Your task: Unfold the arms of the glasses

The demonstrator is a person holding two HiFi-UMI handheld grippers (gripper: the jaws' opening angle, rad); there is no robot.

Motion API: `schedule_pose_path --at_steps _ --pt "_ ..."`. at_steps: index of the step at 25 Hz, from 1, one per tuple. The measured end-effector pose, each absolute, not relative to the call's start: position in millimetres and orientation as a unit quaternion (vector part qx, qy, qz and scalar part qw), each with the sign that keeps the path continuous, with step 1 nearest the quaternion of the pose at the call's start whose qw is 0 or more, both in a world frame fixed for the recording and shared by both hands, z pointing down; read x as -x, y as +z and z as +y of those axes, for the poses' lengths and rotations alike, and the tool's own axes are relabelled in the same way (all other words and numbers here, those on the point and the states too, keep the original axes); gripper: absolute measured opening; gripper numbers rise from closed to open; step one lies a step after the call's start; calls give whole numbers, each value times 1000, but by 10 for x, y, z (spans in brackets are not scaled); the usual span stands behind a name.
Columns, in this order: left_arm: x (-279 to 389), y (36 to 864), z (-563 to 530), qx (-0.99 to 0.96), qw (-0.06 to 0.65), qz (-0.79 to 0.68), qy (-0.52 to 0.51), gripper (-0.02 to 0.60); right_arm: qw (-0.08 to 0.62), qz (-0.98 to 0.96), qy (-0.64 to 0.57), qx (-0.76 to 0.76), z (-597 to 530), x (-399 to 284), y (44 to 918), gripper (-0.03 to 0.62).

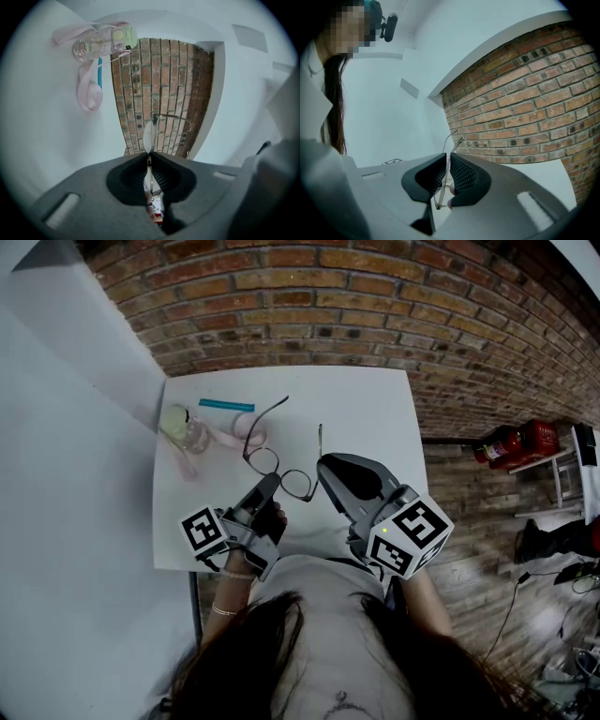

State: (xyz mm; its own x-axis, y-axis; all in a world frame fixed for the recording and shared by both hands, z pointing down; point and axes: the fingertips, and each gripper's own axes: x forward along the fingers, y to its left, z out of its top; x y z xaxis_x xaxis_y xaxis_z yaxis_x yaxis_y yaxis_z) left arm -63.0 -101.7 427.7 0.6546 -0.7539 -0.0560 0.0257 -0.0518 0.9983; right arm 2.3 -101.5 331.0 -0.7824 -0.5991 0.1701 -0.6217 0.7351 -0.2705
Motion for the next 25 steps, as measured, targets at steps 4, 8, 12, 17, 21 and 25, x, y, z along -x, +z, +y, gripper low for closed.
schedule_pose_path --at_steps 4,8,12,17,21,25 --pt "657 4281 -1023 -653 630 -280 -313 24 36 -931 158 -328 -1011 -25 3304 32" --pt "677 4273 -1030 -648 632 -283 -318 25 33 -931 157 -328 -1011 -27 3283 32" --pt "715 4287 -1043 -641 633 -289 -325 23 33 -931 156 -328 -1007 -33 3271 31" --pt "763 4326 -1062 -631 637 -292 -334 23 33 -931 156 -329 -1014 -31 3284 31" --pt "786 4334 -1072 -626 639 -294 -337 23 32 -930 156 -330 -1017 -22 3278 31" --pt "805 4336 -1075 -624 638 -296 -341 23 32 -930 157 -330 -1015 -25 3279 31"
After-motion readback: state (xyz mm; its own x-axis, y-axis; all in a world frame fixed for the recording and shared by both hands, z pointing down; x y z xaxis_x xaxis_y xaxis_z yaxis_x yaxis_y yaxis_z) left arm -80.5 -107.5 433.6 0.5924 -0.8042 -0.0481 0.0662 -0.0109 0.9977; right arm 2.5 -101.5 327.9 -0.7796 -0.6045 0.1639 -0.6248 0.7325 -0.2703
